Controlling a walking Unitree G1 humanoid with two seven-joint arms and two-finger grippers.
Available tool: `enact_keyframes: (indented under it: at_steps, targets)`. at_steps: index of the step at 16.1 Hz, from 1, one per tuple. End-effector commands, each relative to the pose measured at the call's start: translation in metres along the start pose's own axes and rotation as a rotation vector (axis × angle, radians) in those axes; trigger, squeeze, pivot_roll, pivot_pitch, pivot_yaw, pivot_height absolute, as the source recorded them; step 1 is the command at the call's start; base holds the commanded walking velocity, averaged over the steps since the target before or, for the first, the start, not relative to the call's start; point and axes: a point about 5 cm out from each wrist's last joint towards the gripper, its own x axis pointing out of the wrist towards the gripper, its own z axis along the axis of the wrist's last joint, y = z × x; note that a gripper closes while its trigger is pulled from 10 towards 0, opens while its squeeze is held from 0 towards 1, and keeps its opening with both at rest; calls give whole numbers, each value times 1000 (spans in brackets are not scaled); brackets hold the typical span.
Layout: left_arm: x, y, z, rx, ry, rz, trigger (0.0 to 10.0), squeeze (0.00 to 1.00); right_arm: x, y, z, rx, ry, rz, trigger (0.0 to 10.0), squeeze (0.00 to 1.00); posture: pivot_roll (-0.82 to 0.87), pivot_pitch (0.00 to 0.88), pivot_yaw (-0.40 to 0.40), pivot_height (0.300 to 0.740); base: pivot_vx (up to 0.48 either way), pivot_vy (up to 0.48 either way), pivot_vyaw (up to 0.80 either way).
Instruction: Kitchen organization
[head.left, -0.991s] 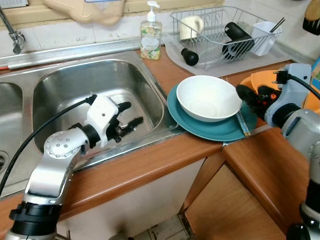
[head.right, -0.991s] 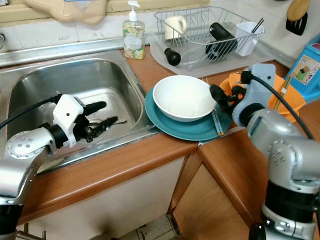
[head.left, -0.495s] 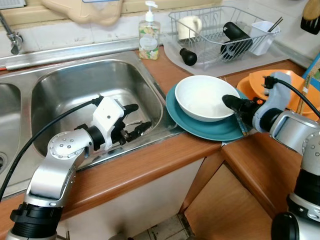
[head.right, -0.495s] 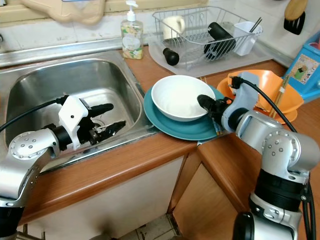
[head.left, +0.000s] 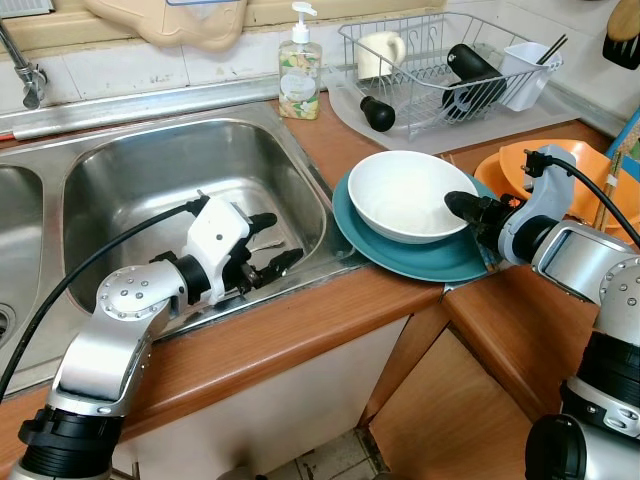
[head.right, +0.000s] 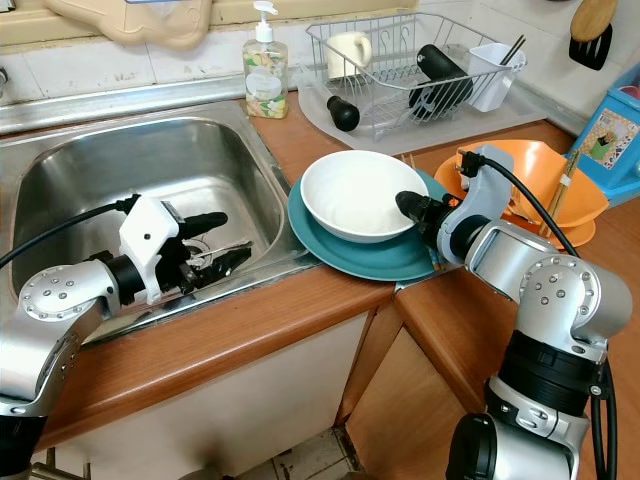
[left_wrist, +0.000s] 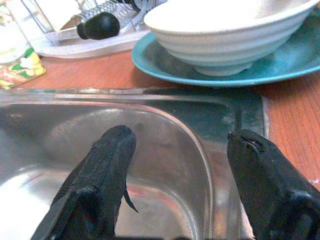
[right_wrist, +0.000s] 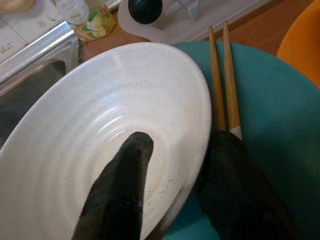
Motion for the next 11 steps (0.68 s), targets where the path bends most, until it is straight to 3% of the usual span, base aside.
enact_keyframes:
  at_steps: [1, 11]
  targets:
    - [0, -1, 1, 15, 9, -4, 10000, 0, 0, 2, 3, 7, -4, 4, 0, 0, -187, 0, -29, 740, 0, 0, 0]
    - [1, -2, 5, -2, 3, -6, 10000, 0, 0, 4, 7, 15, -31, -10, 0, 0, -183, 0, -22, 740, 0, 0, 0]
